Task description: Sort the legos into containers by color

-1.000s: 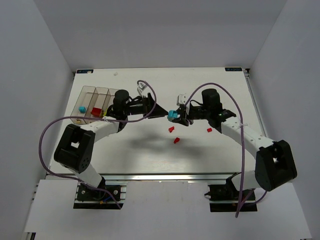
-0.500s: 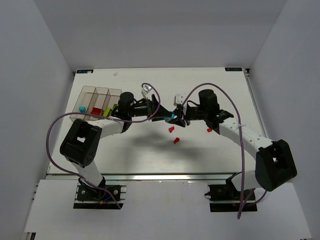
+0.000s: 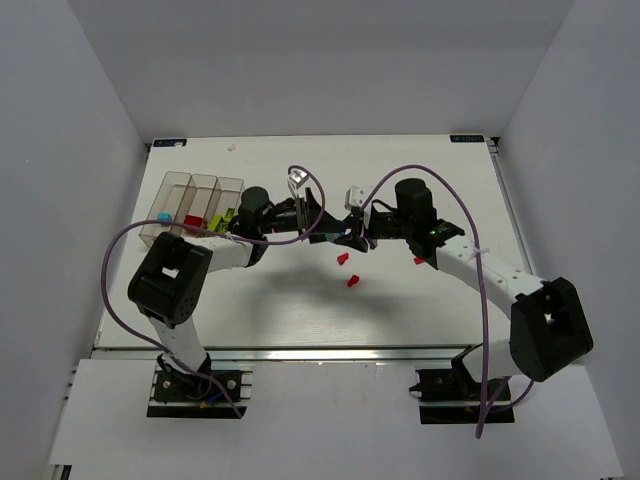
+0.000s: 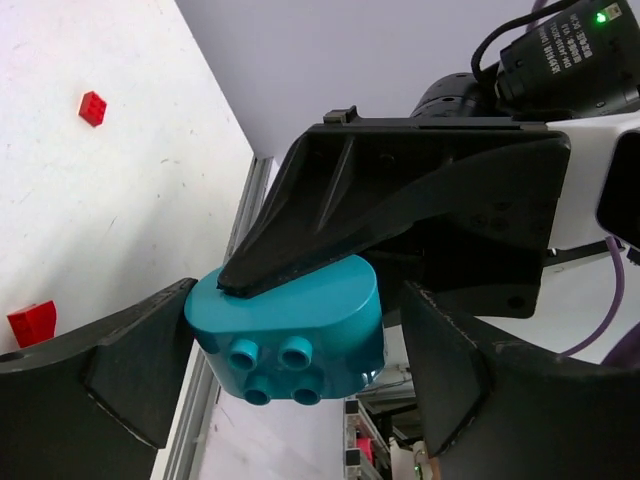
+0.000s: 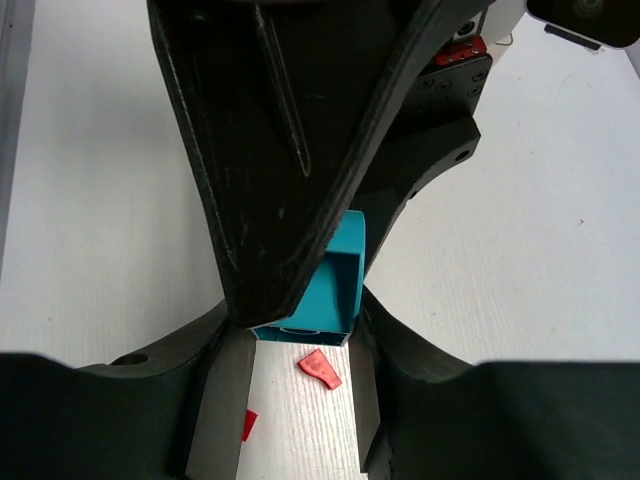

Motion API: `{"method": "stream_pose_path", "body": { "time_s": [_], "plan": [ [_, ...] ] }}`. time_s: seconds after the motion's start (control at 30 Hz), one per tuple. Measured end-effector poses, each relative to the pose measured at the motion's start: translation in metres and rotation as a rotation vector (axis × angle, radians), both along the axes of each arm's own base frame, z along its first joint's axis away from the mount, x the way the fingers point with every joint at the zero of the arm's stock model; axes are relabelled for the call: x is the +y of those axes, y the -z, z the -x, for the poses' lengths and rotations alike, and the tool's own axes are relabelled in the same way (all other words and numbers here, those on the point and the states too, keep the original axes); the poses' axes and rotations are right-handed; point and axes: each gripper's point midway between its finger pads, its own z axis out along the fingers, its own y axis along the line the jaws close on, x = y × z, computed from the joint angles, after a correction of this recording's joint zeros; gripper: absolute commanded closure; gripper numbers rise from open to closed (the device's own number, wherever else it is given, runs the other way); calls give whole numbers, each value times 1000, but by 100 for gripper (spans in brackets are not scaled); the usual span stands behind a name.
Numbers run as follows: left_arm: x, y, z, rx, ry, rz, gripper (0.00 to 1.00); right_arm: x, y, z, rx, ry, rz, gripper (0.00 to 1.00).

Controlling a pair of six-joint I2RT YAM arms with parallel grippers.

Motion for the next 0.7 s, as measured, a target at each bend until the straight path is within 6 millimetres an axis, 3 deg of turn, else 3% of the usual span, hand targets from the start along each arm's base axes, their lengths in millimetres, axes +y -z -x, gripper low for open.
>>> {"method": "stream_pose_path", "body": {
  "time_s": [0.2, 0.37, 0.57, 0.7],
  "plan": [
    [-1, 0, -1, 29, 8, 23, 24, 0, -3, -5, -15, 21, -9, 100],
    [-1, 2, -2, 59, 14, 31, 45, 0, -1, -7, -13, 34, -8, 100],
    [-1, 1, -2, 63, 15, 36, 76, 0, -1, -7, -14, 37, -10, 60],
    [-1, 0, 0, 68, 29, 39, 84, -1, 0, -9, -19, 48, -5, 28]
  ]
}}
